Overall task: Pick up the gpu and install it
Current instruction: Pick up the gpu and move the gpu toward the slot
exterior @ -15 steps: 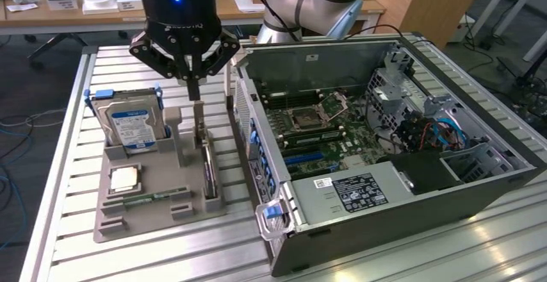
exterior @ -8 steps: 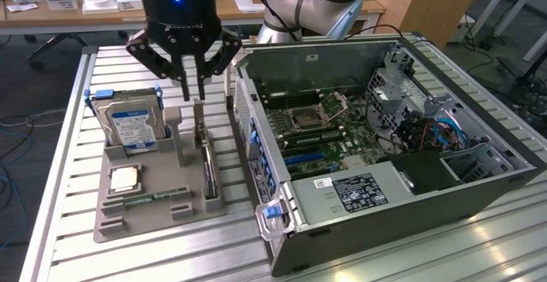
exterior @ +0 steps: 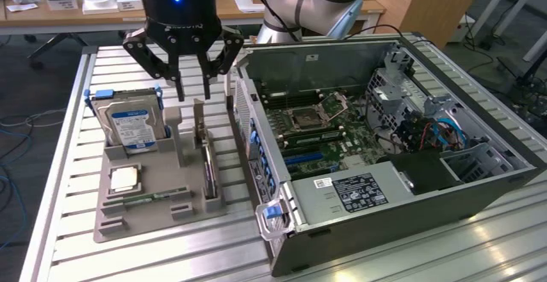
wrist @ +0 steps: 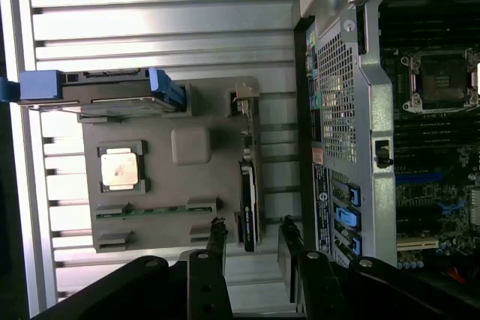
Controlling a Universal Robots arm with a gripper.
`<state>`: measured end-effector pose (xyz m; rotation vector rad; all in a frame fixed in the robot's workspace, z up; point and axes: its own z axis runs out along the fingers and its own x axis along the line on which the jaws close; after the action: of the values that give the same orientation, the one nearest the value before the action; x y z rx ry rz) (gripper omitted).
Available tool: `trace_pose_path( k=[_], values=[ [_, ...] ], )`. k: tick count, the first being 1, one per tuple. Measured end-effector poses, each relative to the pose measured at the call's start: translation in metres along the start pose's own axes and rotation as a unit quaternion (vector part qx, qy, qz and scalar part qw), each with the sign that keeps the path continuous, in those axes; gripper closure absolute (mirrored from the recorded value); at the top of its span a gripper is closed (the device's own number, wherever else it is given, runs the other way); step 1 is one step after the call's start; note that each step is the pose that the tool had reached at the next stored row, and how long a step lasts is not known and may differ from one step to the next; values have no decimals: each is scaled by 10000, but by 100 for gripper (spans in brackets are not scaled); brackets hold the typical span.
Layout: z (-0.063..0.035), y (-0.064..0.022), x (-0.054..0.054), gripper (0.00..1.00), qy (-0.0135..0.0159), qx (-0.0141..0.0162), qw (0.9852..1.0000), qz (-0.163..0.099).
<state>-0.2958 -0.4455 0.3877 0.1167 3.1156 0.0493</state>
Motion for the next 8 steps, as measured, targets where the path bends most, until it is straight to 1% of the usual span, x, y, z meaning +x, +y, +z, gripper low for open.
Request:
trace_pose_path(
  k=[6,8],
  values=[
    [86,-3,1,58,2,-14,10000,0],
    [103,-3,2,58,3,-30,10000,0]
  ],
)
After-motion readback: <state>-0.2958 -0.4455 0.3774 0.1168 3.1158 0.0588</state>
